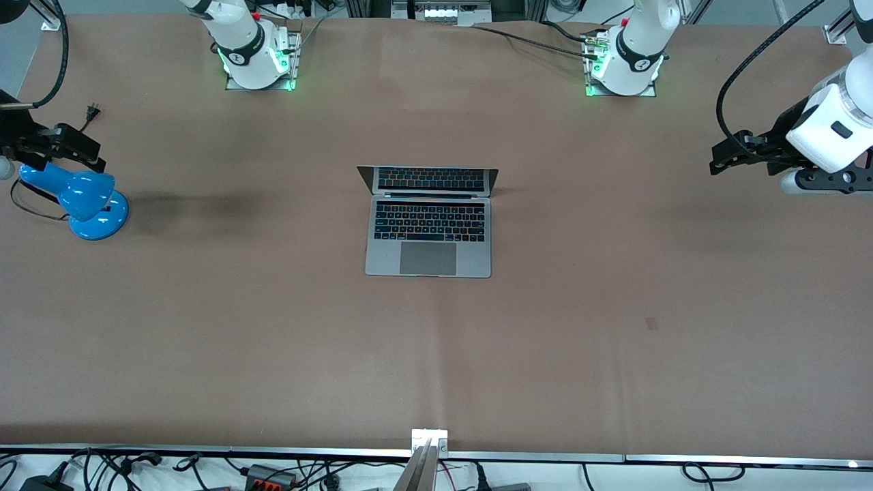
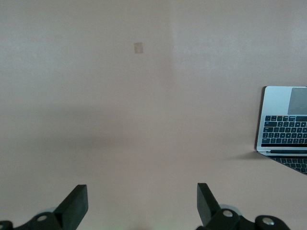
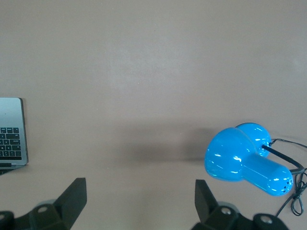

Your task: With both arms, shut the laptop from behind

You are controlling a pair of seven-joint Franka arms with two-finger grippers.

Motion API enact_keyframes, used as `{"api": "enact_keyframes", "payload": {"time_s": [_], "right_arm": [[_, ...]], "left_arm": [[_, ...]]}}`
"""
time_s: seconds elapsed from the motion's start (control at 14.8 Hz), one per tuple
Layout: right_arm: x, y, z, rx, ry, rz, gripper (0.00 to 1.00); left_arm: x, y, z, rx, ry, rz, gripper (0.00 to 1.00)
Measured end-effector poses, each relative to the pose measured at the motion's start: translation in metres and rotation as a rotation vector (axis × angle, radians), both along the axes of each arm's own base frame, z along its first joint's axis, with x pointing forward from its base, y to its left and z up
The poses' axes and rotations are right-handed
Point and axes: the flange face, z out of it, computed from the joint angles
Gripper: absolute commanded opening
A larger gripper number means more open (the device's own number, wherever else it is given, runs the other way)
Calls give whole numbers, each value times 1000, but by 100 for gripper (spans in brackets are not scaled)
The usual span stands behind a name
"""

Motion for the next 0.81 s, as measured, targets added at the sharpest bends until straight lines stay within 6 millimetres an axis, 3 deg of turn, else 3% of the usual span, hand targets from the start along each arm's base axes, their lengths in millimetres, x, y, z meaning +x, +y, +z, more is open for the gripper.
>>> {"api": "enact_keyframes", "payload": {"time_s": [0.61, 0.74, 0.81], "right_arm": [[-1, -1, -4, 1, 12, -2, 100], [-1, 0, -7, 1, 19, -1, 70], [-1, 1, -8, 1, 20, 0, 54]], "left_arm": [[0, 0, 0, 0, 0, 0, 100], [0, 0, 0, 0, 1, 0, 100], [0, 0, 0, 0, 2, 0, 83]]}}
